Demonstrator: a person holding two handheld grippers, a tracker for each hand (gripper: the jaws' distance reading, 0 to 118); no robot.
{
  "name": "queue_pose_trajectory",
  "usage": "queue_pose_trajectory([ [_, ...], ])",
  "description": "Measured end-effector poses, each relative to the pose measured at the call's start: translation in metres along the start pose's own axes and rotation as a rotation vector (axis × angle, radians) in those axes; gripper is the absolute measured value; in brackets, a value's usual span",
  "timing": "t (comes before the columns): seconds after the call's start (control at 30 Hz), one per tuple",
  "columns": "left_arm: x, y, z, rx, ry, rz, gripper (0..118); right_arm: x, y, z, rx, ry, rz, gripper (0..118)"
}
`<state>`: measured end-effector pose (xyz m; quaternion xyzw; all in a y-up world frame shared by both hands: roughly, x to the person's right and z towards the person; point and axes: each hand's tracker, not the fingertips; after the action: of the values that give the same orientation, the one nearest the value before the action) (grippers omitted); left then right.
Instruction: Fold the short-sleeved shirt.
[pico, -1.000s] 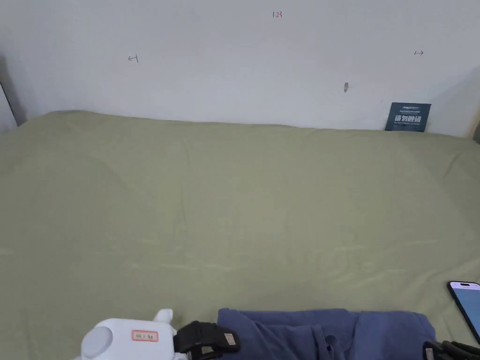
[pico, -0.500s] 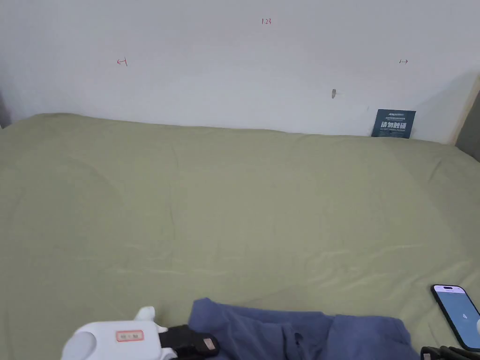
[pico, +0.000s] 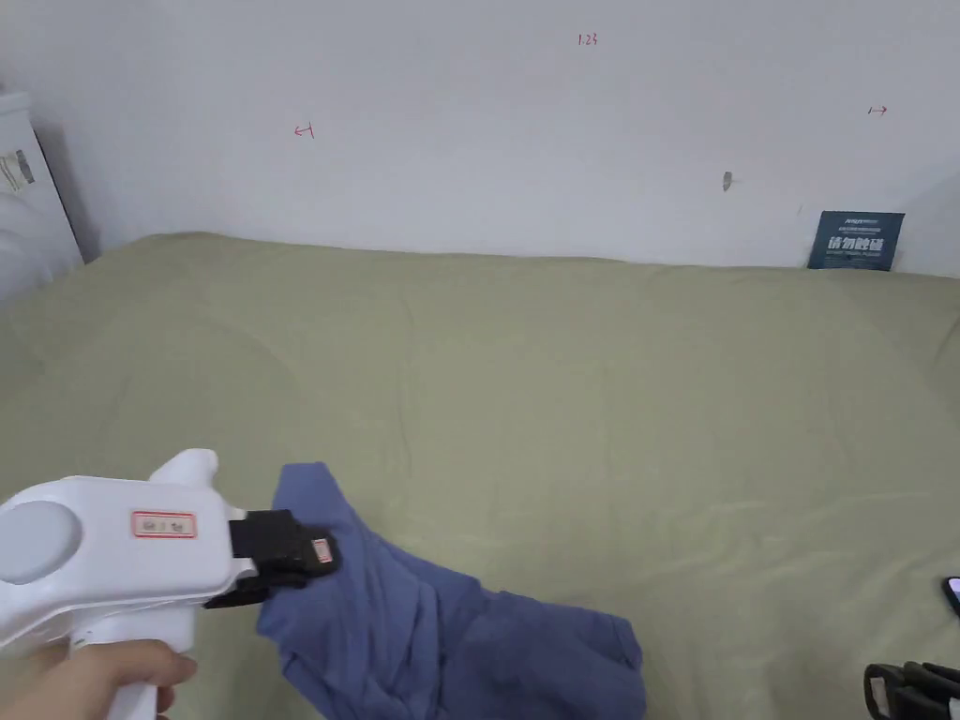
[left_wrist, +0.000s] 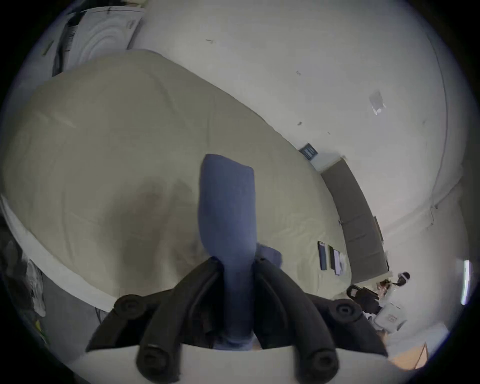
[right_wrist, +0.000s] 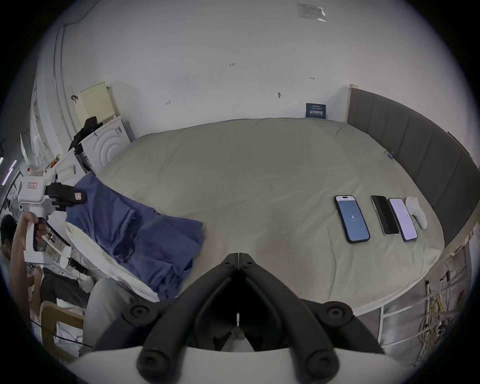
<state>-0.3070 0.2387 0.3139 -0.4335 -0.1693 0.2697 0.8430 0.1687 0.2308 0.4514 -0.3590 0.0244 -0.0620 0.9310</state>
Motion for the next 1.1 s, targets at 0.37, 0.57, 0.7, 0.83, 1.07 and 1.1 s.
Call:
queue_pose_trajectory([
  [0.37, 0.08, -0.078, -0.156, -0.414, -0.137, -0.211, 23, 0.012, -0.008, 0.01, -0.012, -0.034, -0.013, 0],
  [0.57, 0.063, -0.08, -0.151, -0.301, -0.251, -0.076, 84, 0.024, -0.013, 0.017, -0.022, -0.075, -0.023, 0],
  [0.7, 0.031, -0.078, -0.142, -0.206, -0.354, 0.094, 82, 0.026, -0.017, 0.012, -0.031, -0.075, -0.046, 0],
  [0.83, 0.022, -0.112, -0.162, -0.316, -0.345, 0.106, 8, 0.018, -0.019, 0.007, -0.034, -0.048, -0.05, 0],
  [1.07, 0.017, -0.185, -0.214, -0.484, -0.261, 0.119, 2, 0.002, -0.016, -0.005, -0.043, 0.015, -0.033, 0],
  [1.1, 0.017, -0.187, -0.212, -0.477, -0.298, 0.149, 2, 0.001, -0.014, -0.007, -0.041, 0.024, -0.036, 0],
])
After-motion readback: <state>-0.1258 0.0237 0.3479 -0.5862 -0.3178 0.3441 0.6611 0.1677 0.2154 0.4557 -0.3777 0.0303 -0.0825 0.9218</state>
